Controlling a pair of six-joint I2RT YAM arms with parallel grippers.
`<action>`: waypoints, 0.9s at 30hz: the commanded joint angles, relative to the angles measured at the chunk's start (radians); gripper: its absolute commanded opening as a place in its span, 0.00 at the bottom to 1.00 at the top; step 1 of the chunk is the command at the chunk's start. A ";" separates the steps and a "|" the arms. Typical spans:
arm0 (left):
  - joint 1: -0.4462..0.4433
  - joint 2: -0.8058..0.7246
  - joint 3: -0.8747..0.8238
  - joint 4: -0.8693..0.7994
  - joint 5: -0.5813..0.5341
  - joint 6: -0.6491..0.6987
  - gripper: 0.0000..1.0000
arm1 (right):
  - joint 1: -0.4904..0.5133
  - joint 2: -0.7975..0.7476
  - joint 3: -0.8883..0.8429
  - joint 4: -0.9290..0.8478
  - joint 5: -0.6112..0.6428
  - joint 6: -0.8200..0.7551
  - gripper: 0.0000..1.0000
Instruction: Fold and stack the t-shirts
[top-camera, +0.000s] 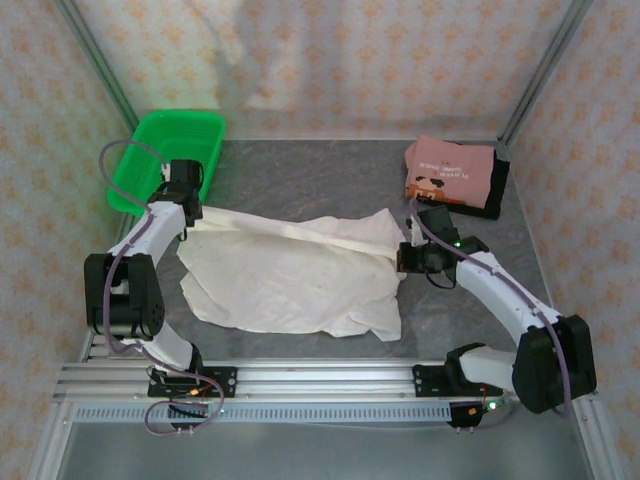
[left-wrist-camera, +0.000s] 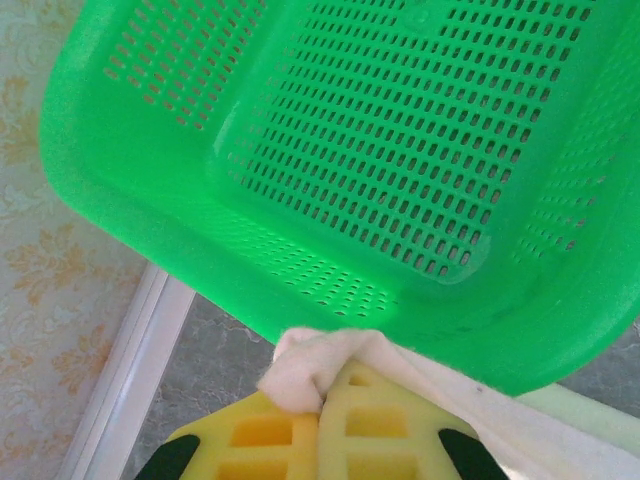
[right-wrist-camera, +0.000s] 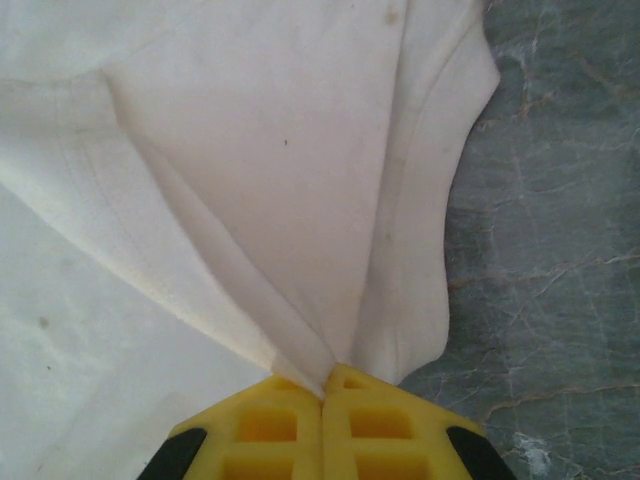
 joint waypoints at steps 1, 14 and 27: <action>0.011 0.010 -0.026 0.029 -0.042 -0.015 0.00 | 0.017 0.023 0.001 -0.042 -0.010 0.024 0.00; 0.023 0.000 -0.089 0.045 -0.053 -0.028 0.00 | 0.029 -0.048 -0.072 -0.032 -0.058 0.186 0.00; 0.032 0.007 -0.130 0.019 -0.052 -0.052 0.02 | 0.126 0.046 -0.105 0.027 -0.055 0.292 0.13</action>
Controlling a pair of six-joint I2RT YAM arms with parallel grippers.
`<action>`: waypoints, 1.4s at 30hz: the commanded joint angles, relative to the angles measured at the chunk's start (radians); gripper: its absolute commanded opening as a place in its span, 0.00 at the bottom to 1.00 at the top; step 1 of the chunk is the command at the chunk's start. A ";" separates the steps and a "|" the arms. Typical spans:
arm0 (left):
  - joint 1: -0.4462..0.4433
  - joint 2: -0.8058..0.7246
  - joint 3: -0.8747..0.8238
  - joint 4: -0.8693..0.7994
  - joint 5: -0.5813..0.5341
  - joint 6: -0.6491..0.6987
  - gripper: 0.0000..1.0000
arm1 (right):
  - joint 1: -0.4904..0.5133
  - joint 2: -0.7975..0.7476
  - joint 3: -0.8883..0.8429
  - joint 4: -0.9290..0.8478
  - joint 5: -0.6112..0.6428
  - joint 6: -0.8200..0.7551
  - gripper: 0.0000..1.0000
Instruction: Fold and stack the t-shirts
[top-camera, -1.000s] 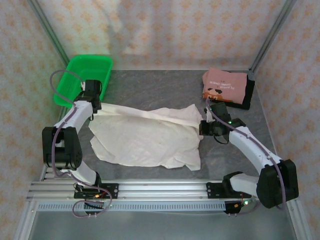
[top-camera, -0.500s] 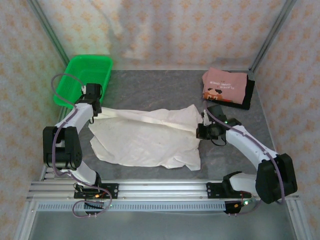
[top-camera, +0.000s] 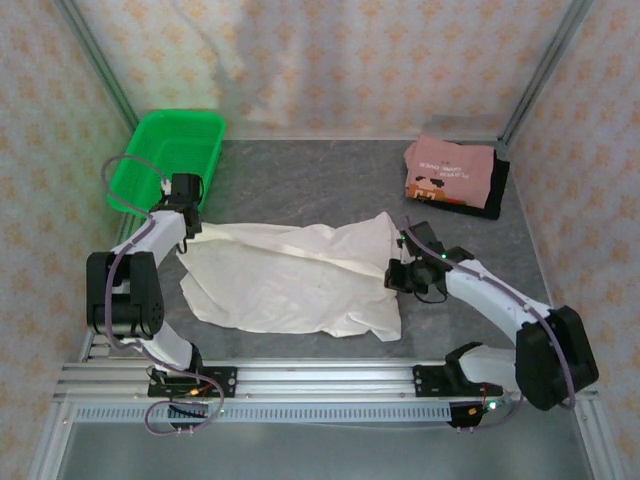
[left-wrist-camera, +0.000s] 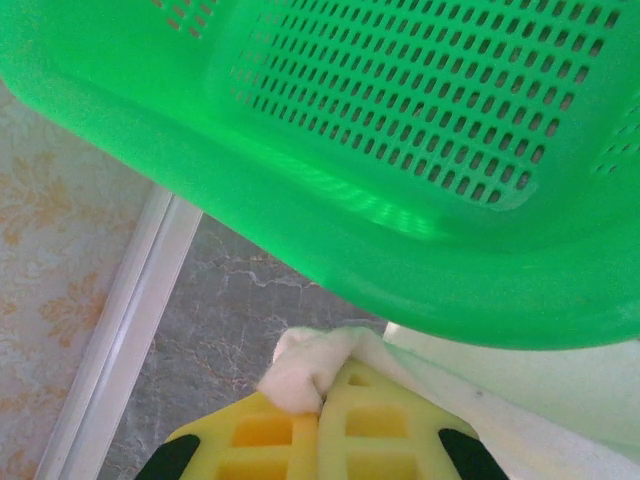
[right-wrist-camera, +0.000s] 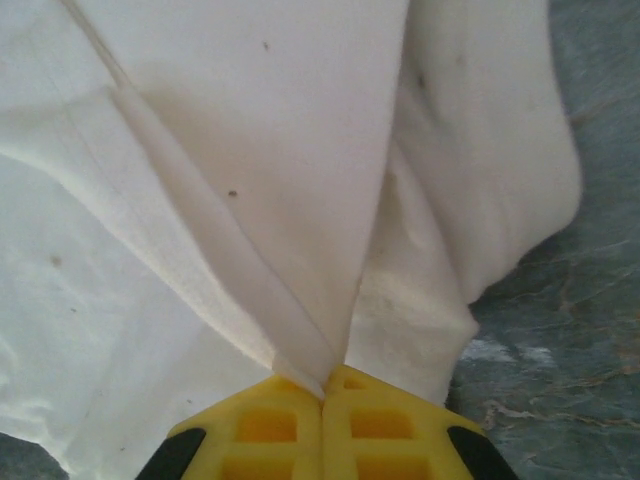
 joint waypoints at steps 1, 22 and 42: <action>0.010 -0.014 -0.018 -0.033 -0.042 -0.045 0.09 | 0.006 0.020 -0.011 0.000 0.032 0.057 0.23; 0.013 -0.420 -0.103 -0.121 0.280 -0.166 0.70 | -0.218 0.231 0.230 0.076 0.031 -0.007 0.67; 0.005 -0.437 -0.355 -0.306 0.384 -0.551 0.62 | -0.218 0.437 0.168 0.311 -0.079 0.098 0.31</action>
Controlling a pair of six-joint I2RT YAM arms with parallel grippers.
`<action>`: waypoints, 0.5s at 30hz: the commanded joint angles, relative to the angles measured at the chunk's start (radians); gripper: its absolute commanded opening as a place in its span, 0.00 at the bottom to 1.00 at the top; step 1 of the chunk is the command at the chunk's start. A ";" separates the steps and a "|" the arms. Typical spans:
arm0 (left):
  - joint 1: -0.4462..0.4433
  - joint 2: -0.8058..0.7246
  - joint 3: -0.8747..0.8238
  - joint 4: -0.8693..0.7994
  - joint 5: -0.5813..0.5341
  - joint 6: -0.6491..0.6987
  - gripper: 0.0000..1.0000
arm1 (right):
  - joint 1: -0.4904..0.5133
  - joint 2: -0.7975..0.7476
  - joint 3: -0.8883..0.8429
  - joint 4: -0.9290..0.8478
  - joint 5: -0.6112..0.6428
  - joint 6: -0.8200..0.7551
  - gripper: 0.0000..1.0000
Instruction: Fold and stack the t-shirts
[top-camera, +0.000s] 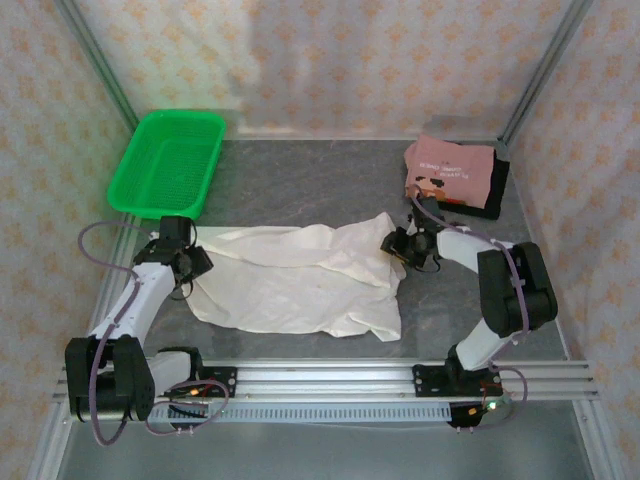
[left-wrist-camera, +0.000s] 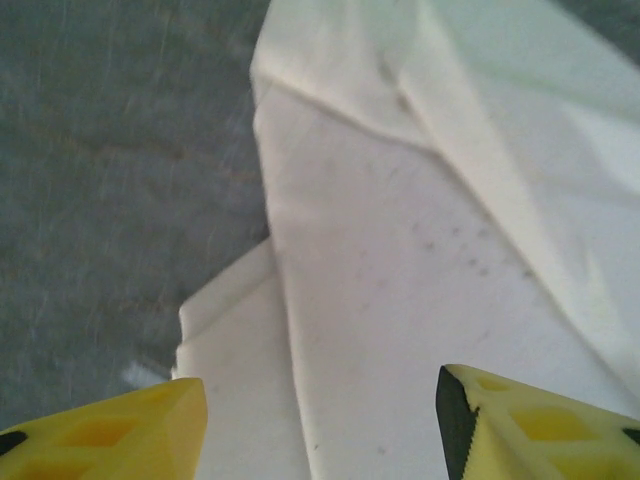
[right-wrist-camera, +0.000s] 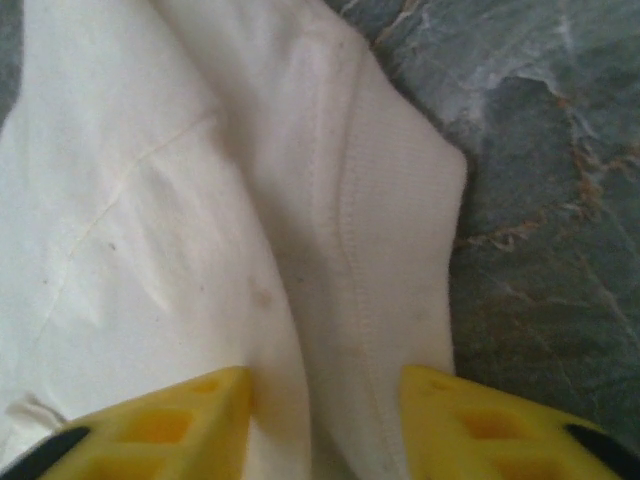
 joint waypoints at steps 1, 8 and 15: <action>0.004 0.027 -0.028 -0.073 -0.018 -0.124 0.62 | -0.001 0.036 0.019 0.013 0.024 0.023 0.26; 0.001 0.174 -0.066 -0.063 -0.041 -0.205 0.58 | -0.055 0.018 0.091 -0.143 0.220 0.017 0.00; 0.002 0.282 -0.072 -0.064 -0.046 -0.246 0.32 | -0.160 0.003 0.163 -0.229 0.327 -0.042 0.00</action>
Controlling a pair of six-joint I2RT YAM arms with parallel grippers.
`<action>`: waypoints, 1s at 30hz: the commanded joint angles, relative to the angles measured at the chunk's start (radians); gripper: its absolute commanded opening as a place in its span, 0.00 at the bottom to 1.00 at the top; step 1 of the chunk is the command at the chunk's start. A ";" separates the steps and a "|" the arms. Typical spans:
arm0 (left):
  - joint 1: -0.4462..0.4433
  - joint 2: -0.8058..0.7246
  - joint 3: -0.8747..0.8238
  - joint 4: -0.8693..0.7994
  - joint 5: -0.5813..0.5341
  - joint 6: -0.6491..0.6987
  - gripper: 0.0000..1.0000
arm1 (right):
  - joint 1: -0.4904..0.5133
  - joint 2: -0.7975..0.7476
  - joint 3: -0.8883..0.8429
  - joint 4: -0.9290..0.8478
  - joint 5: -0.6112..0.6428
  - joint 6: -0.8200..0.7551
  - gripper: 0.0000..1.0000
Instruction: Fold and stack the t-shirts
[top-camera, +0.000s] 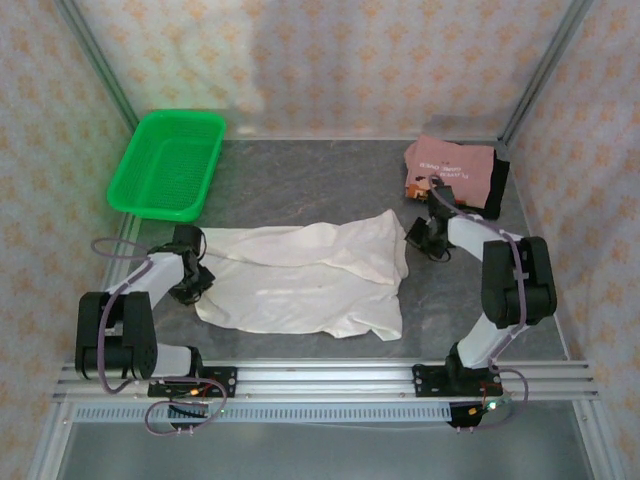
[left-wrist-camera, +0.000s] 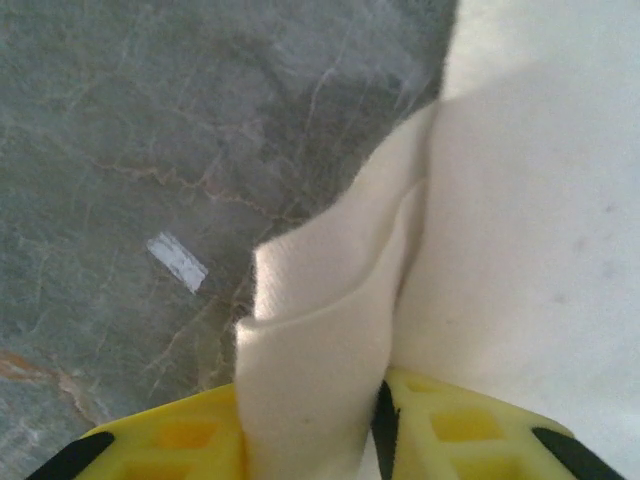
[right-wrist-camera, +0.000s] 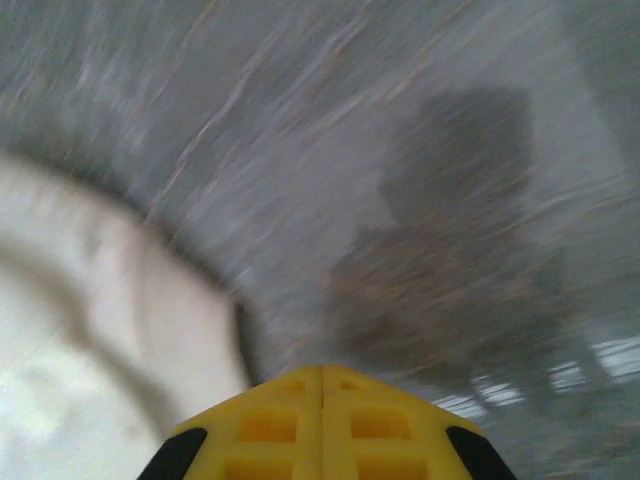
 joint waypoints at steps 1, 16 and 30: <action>0.005 0.059 -0.036 -0.056 -0.036 -0.037 0.31 | -0.035 -0.025 0.054 -0.081 0.119 -0.042 0.00; 0.001 -0.264 -0.197 -0.183 -0.013 -0.179 0.51 | -0.019 -0.118 -0.096 0.076 -0.300 -0.024 0.47; -0.034 -0.511 0.138 -0.287 -0.124 -0.105 0.82 | 0.099 0.027 -0.092 0.047 -0.142 -0.027 0.13</action>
